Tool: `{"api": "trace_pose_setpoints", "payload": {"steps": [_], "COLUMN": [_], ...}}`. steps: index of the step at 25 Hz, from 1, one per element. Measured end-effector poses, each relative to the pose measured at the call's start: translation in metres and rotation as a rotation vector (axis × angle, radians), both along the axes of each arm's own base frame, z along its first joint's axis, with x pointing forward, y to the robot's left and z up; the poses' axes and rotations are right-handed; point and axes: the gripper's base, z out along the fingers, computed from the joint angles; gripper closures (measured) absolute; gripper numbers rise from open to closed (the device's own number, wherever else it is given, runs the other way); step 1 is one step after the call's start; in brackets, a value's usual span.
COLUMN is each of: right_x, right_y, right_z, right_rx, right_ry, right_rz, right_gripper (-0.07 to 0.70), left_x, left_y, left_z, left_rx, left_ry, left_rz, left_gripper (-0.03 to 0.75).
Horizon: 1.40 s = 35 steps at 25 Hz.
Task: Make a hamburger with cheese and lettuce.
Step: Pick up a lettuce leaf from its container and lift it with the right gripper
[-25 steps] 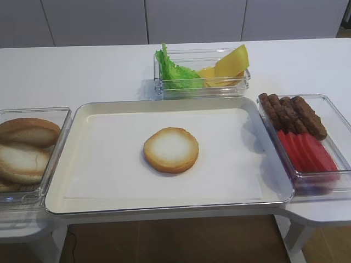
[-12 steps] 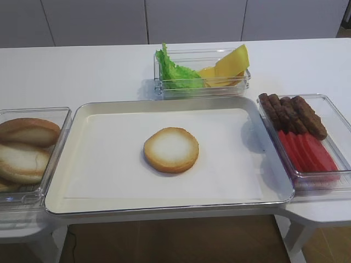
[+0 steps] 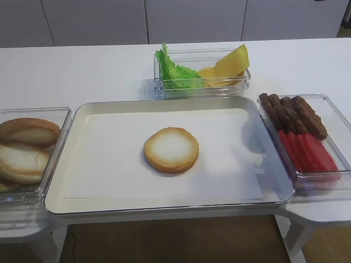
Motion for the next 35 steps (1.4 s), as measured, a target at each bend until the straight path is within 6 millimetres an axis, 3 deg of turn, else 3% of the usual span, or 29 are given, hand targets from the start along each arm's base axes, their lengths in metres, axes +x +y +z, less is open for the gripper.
{"api": "trace_pose_setpoints", "payload": {"steps": [9,16,23,35], "right_x": [0.095,0.141,0.161,0.171], "right_y": [0.038,0.091,0.125,0.152], "right_z": [-0.035,-0.069,-0.086,-0.112], "right_rx": [0.025,0.021,0.043,0.071], "right_ry": [0.085,0.114,0.100,0.051], "right_rz": [0.192,0.329,0.426,0.492], "right_gripper": [0.237,0.237,0.237,0.237], "left_x": [0.000,0.000,0.000,0.000], "left_y": [0.000,0.000,0.000,0.000], "left_z": [0.000,0.000,0.000,0.000], "left_rx": [0.000,0.000,0.000,0.000], "left_ry": [0.000,0.000,0.000,0.000], "left_rz": [0.000,0.000,0.000,0.000], "left_gripper": [0.310,0.310,0.310,0.310]}}
